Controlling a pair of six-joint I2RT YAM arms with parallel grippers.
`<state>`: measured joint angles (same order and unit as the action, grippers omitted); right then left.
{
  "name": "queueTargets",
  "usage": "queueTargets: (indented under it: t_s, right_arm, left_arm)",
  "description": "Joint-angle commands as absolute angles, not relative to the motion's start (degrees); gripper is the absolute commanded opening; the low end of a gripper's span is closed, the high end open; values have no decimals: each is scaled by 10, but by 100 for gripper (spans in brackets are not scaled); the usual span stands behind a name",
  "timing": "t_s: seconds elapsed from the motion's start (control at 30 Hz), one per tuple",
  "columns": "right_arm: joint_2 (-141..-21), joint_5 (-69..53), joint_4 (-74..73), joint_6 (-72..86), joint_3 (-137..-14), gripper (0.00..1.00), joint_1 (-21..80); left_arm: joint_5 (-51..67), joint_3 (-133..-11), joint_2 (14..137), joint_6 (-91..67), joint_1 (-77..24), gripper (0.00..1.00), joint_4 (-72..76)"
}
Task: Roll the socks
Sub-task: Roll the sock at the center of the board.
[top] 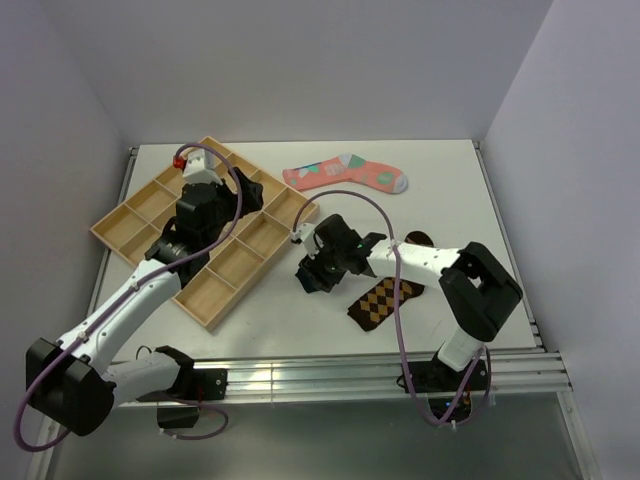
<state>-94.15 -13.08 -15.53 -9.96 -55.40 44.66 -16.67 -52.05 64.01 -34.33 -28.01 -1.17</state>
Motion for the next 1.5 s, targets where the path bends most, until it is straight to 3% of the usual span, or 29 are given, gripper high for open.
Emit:
queueTargets:
  t_s: [0.0, 0.8, 1.3, 1.47]
  right_arm:
    - [-947, -97, -117, -69, -598, 55, 470]
    - [-1040, -12, -135, -36, -649, 53, 518]
    - [-1034, 33, -188, -57, -650, 45, 532]
    - [-1008, 40, -178, -73, -628, 55, 533]
  left_arm:
    - [-143, -529, 647, -347, -263, 92, 27]
    - [-70, -494, 651, -347, -220, 90, 63]
    - [-63, -476, 657, -356, -219, 90, 83]
    - [-54, -471, 661, -359, -219, 89, 89]
